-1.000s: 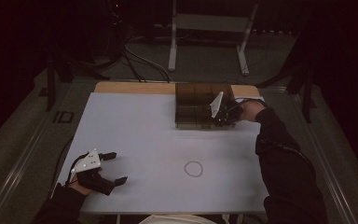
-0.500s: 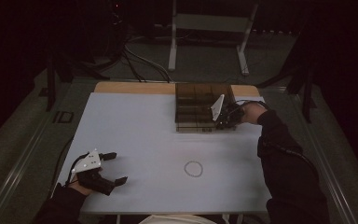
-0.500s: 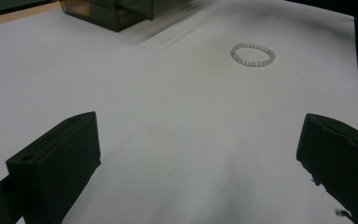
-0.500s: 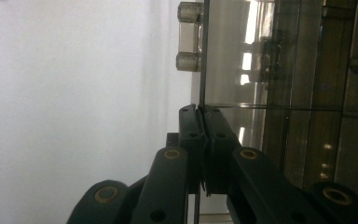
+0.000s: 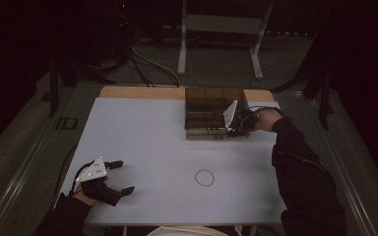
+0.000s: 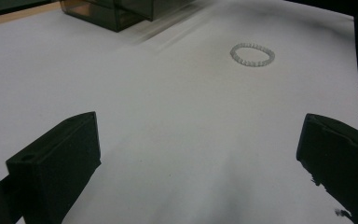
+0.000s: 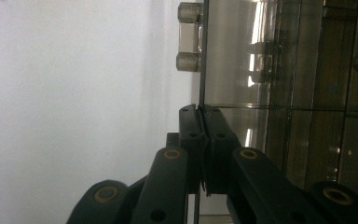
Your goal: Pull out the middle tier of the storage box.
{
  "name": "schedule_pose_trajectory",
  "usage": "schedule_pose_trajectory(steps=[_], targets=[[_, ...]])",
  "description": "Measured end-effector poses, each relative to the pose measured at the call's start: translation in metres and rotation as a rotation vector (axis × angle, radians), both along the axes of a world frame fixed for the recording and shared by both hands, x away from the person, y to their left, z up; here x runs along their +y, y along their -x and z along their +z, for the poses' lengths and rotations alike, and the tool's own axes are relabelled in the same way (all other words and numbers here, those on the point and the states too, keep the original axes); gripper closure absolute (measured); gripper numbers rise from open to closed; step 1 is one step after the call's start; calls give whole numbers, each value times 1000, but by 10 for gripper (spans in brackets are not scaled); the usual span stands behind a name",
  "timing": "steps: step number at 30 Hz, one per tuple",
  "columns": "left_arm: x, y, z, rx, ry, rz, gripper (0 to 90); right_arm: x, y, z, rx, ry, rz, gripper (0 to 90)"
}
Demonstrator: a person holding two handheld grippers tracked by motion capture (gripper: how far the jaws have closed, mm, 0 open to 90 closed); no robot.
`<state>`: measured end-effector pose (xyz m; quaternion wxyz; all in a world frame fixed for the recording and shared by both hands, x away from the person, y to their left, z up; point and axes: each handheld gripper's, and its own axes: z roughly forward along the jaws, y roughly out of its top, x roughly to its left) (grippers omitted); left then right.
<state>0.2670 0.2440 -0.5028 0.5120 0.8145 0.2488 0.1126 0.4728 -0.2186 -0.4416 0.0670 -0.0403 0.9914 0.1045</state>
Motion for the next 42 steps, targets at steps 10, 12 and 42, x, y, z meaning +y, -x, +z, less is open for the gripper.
schedule_pose_trajectory(steps=[10, 12, 42], targets=[[0, 0, 0, -1, 1, -1, 10, 1, 1, 2, -5, -16, -16, 839], [0, 0, 0, 0, 1, -1, 10, 1, 2, 4, -6, -27, -18, 820], [0, 0, 0, 0, 4, -7, 10, 13, 9, 33, -12, -331, -242, 141]])
